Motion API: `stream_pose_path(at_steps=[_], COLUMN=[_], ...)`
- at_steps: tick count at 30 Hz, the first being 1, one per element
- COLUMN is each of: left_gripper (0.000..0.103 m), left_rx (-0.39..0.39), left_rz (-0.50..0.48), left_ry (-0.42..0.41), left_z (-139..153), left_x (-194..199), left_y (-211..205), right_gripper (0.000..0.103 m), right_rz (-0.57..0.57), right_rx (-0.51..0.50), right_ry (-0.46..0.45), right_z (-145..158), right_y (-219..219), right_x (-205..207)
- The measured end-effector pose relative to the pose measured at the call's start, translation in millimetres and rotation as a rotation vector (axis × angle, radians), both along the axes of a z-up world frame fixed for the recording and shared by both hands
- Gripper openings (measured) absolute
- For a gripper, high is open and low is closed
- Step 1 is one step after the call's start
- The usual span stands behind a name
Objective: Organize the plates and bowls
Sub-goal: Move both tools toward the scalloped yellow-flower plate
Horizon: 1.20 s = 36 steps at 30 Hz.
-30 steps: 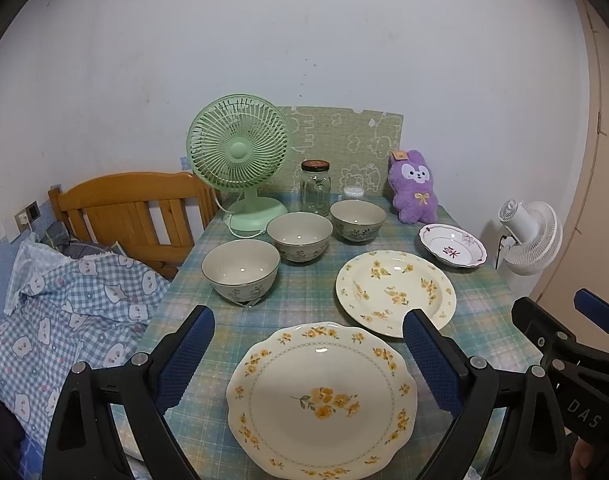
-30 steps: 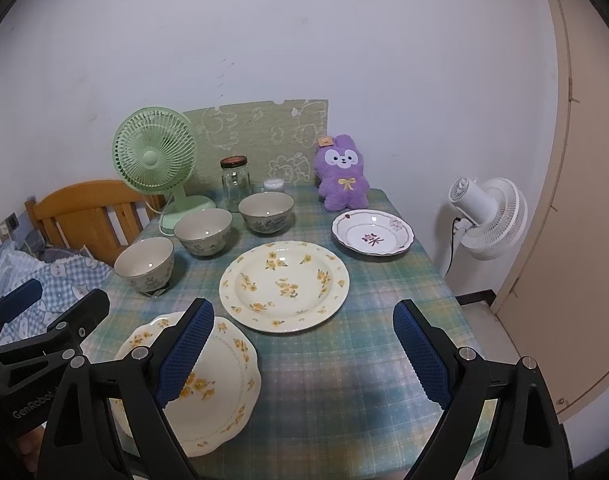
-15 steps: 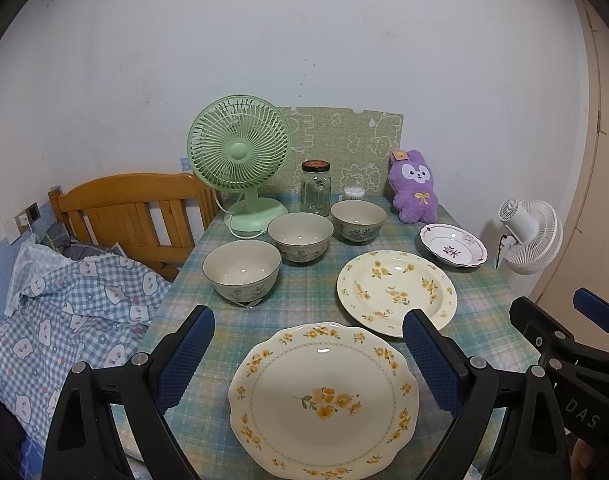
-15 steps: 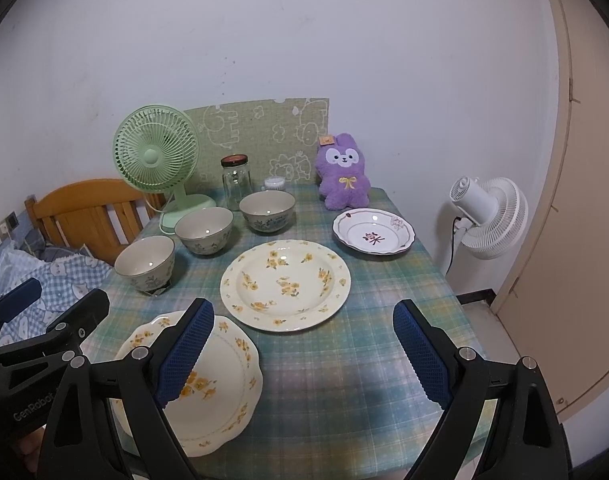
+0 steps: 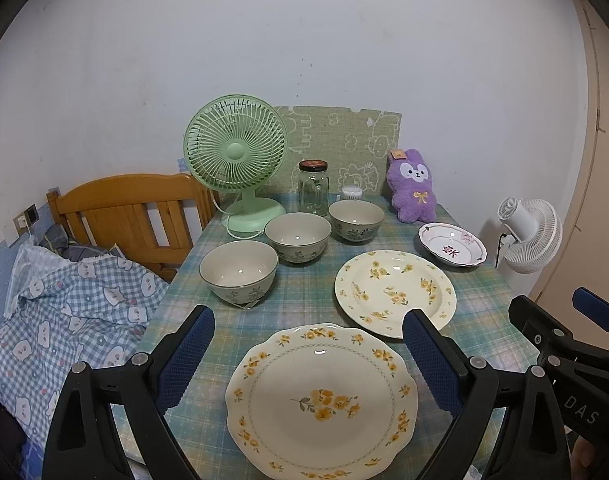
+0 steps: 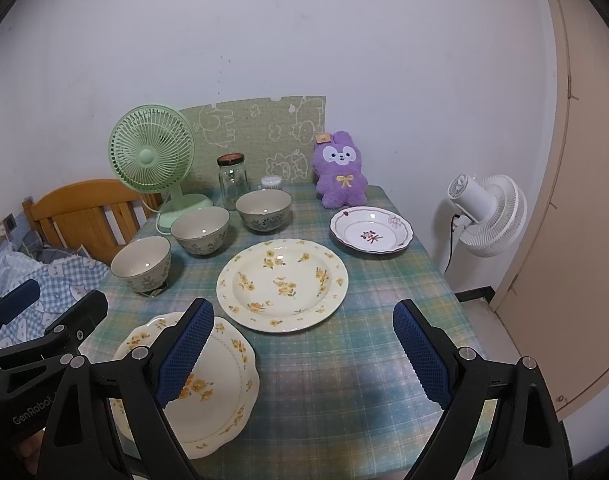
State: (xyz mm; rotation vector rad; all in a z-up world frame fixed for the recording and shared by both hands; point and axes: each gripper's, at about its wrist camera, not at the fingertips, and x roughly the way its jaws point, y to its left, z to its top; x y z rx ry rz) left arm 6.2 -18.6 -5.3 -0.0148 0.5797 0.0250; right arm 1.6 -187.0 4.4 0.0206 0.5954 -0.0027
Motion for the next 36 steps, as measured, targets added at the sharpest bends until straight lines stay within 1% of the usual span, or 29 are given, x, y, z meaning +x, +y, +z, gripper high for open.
stream_pose_path(at_steps=[17,21,26,31,36], left_gripper=[0.095,0.094,0.090,0.089,0.083], left_rx=[-0.006,0.002,0.004,-0.008,0.000], left_rz=[0.008,0.022,0.046,0.074,0.073], left_ry=[0.010,0.014,0.022,0.047,0.075], left_z=[-1.8,-2.1,-3.8,-2.0,-6.4], left_x=[-3.6,-5.2,-5.5,-0.5,6.8], left_y=[-2.5,-3.6,-1.8,6.5,12.3], right_gripper=[0.093,0.093,0.092,0.091,0.089], right_rz=[0.016,0.027,0.050,0.076,0.079], right_rx=[0.008,0.005,0.005,0.014,0.010], right_ry=[0.016,0.017,0.022,0.054,0.082], right_z=[-2.6,-1.9,-2.0,-2.2,-5.0], right_y=[-3.1,-1.3,3.9,12.6,25.1], right_x=[-0.2,-1.4,2.3,9.4,18.4])
